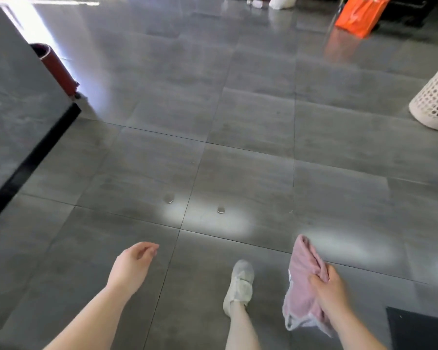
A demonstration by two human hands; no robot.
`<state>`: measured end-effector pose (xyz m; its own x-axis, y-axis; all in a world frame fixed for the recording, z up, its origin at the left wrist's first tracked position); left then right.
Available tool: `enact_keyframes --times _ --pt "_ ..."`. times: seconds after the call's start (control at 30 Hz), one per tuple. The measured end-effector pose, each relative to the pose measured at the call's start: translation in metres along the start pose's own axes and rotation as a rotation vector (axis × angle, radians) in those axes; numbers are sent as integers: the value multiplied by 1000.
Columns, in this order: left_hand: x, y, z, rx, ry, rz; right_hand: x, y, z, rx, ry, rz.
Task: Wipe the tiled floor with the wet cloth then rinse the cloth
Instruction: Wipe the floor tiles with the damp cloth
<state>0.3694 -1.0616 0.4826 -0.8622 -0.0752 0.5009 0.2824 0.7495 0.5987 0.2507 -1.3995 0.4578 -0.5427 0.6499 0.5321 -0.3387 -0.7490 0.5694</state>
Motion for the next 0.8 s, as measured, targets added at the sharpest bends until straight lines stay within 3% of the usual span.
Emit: enact_keyframes --times 0.2,0.4,0.6,0.8 --pt "-81 -41 -56 -20 24 -22 -98 -11 17 -50 -113 -32" --pt "-145 -93 -79 -117 67 49 -194 -45 44 58 -149 99" --pt "-243 -158 -29 -406 149 157 -290 -124 47 -81 -141 138" --pt "-377 -247 42 -451 86 123 -378 -239 4 -34 47 112"
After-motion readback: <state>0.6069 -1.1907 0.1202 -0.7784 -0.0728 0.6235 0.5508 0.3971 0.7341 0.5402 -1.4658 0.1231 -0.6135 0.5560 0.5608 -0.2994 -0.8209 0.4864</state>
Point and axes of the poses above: each hand's wrist, its own x-axis away from the middle knuckle, its own y-axis out of the back of the hand, z = x × y, the point moved 2 cm from there along -x, towards the middle knuckle, and after that the axes turned 3 degrees about -x, right-handed, at the moved point
